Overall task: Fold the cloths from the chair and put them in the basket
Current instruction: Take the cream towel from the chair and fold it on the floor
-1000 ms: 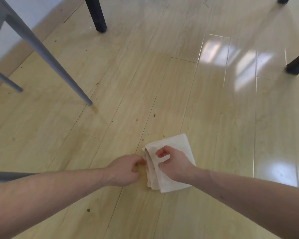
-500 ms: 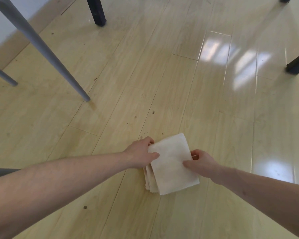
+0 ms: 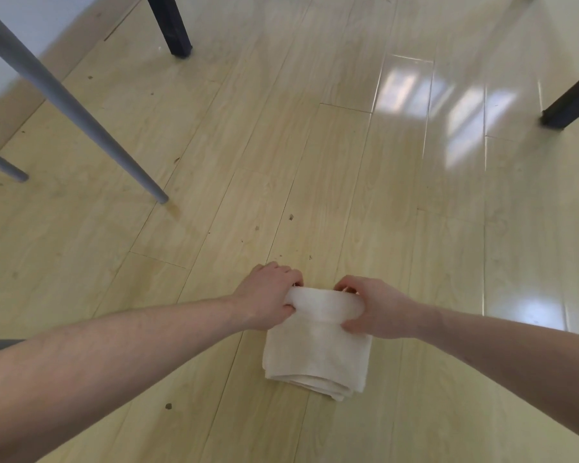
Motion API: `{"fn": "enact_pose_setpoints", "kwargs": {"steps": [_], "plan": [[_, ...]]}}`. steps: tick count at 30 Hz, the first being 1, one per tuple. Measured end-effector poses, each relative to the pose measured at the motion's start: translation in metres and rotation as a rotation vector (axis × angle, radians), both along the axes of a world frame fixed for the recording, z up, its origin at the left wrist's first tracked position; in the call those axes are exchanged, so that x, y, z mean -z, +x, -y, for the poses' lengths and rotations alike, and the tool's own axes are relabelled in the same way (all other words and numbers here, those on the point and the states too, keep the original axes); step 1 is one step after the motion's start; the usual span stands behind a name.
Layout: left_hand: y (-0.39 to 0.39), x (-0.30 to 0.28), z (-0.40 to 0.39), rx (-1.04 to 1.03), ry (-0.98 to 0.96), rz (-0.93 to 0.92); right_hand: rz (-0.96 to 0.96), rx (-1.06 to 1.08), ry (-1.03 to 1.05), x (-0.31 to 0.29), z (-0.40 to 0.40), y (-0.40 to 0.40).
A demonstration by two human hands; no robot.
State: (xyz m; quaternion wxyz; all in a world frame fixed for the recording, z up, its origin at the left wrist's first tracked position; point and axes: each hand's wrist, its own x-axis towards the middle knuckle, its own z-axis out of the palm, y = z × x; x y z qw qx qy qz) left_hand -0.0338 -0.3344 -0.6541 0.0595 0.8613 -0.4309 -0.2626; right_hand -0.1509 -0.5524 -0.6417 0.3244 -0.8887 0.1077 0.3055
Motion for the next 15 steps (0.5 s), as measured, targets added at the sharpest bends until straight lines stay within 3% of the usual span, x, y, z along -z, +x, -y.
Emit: {"fn": "enact_pose_setpoints", "kwargs": {"steps": [4,8,11,15], "plan": [[-0.006,0.002,-0.006,-0.036,-0.102,0.0,0.072,0.046,-0.068,0.004,-0.002,-0.007],[0.0,0.0,-0.005,0.045,-0.225,0.206,0.324,0.096,-0.169,0.004,-0.006,-0.001],[0.008,0.001,-0.008,0.164,-0.25,0.346,0.493,-0.061,-0.292,0.004,-0.005,0.005],[0.006,0.011,-0.019,0.309,-0.151,0.368,0.573,-0.263,-0.35,0.013,-0.007,-0.005]]}}
